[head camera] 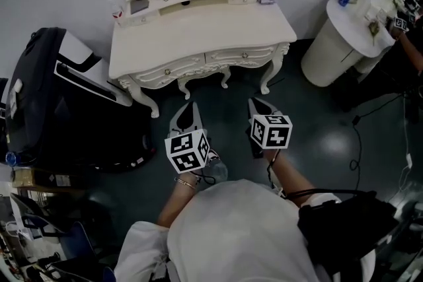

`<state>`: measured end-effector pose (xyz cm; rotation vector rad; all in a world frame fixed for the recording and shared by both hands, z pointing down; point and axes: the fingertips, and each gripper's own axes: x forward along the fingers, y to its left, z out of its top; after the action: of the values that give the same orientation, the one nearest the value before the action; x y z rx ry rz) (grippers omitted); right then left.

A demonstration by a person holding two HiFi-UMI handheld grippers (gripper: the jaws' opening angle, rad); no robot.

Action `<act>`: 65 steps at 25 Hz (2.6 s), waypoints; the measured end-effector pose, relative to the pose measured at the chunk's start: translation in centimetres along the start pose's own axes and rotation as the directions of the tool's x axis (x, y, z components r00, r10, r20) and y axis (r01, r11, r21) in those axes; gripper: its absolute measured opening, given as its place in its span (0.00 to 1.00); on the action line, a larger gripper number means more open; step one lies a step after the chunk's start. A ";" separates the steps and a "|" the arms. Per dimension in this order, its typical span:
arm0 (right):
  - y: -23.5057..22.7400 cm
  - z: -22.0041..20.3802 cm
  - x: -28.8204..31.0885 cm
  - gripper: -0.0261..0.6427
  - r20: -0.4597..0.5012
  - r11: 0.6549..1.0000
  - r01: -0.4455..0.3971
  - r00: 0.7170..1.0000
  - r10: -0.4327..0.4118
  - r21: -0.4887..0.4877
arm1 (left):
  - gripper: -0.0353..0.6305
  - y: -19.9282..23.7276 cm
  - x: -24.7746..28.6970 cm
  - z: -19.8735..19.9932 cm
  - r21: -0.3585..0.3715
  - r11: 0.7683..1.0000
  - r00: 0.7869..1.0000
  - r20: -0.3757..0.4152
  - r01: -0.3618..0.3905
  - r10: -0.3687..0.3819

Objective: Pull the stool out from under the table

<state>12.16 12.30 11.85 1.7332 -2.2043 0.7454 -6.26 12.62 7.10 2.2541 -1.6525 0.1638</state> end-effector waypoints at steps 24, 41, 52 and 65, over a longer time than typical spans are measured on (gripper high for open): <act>-2.2 4.0 13.5 0.04 -0.099 1.000 0.017 0.995 -0.015 0.023 | 0.06 7.0 13.6 -0.9 -0.084 0.996 0.993 -0.119 -0.036 0.025; -5.0 2.5 19.6 0.04 -0.157 0.997 -0.075 0.985 0.073 -0.009 | 0.06 6.7 18.3 -5.0 -0.120 0.989 0.984 -0.166 -0.088 0.067; -11.0 -11.1 34.0 0.04 -0.099 0.998 -0.063 0.993 0.063 0.011 | 0.06 10.8 29.4 -20.9 -0.148 0.987 0.995 -0.093 -0.061 0.047; -18.7 -26.2 52.0 0.04 0.054 0.996 -0.062 0.997 0.059 0.062 | 0.06 19.9 43.9 -42.4 -0.131 0.987 0.996 -0.046 -0.088 0.082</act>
<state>12.89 -20.36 63.56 1.7416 -2.3013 0.8011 -6.61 -18.07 63.55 2.0705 -1.6872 0.1156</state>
